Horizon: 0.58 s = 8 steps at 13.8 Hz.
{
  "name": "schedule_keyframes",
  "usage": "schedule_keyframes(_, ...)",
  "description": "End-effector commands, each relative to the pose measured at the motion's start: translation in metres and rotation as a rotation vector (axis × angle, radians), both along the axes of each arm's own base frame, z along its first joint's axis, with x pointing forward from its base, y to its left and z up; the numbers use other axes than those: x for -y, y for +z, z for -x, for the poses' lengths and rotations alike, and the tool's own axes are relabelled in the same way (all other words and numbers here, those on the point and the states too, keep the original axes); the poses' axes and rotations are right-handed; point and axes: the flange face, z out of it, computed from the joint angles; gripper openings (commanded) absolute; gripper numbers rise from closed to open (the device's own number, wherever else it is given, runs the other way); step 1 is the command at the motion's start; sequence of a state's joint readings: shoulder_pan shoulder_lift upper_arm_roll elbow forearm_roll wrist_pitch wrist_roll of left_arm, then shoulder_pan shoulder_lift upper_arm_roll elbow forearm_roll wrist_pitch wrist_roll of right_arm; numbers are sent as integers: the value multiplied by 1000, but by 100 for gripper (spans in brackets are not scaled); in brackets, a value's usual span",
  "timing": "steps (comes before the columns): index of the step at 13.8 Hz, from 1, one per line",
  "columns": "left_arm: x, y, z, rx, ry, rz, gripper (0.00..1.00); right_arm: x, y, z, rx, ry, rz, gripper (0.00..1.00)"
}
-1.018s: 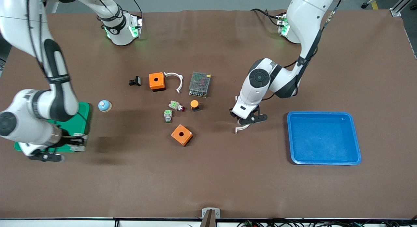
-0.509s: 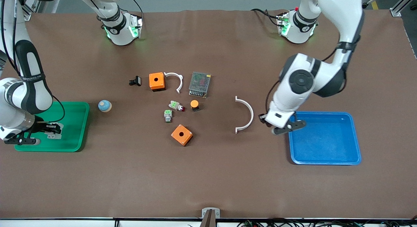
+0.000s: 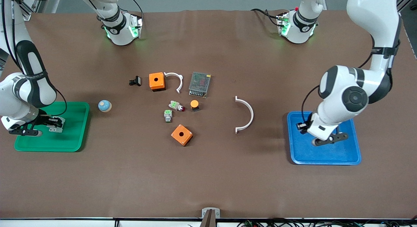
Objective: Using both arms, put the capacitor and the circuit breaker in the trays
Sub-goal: 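Carry the breaker to the green tray while the left gripper carries the capacitor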
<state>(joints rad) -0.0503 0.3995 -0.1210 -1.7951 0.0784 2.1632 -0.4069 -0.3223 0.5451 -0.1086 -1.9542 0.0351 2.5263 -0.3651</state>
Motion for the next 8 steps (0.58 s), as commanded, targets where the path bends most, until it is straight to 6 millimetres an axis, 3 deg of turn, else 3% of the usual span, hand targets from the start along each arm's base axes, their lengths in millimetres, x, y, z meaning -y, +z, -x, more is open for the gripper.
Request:
schedule_keyframes(1,-45,-13,-13,-19,-29,-12,19,0,14,8,16,2,-6,1)
schedule_keyframes(2,-60,-21,-17,-26,-34,-10,19,-1,13,8,13,4,-8,2)
schedule_keyframes(3,-71,-31,-19,-31,-34,-10,19,0,13,8,14,4,-7,13)
schedule_keyframes(4,-83,-38,-24,-31,-39,-25,19,1,15,7,14,5,-6,68)
schedule_keyframes(5,-95,-49,-27,-38,-38,-43,19,-1,16,5,12,10,-7,99)
schedule_keyframes(8,-99,-80,-33,-30,-43,-41,20,-7,58,-23,-3,35,-19,100)
